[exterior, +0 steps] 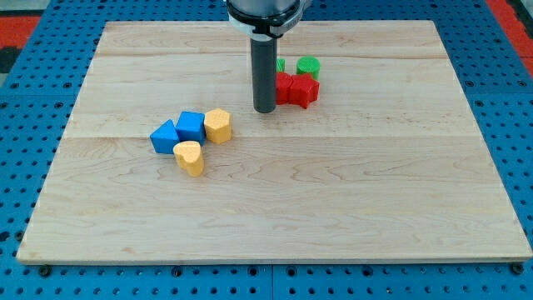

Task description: Push the group of blocks down to the left

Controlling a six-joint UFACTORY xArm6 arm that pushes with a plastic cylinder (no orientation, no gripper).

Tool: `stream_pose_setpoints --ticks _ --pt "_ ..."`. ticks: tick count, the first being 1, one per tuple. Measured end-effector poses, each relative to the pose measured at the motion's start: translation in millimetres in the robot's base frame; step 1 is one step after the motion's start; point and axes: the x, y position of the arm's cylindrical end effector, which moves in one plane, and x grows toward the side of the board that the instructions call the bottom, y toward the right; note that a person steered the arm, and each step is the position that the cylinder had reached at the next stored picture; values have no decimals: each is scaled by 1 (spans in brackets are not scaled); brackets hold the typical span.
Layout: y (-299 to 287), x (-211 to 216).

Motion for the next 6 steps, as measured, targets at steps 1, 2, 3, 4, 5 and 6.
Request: stream_pose_setpoints --ticks 1,2,3,4,5,6 --pt "0 0" --pt "1 0" --pt "1 0" --pt "-27 3" --pt "-60 17" --pt "-79 40"
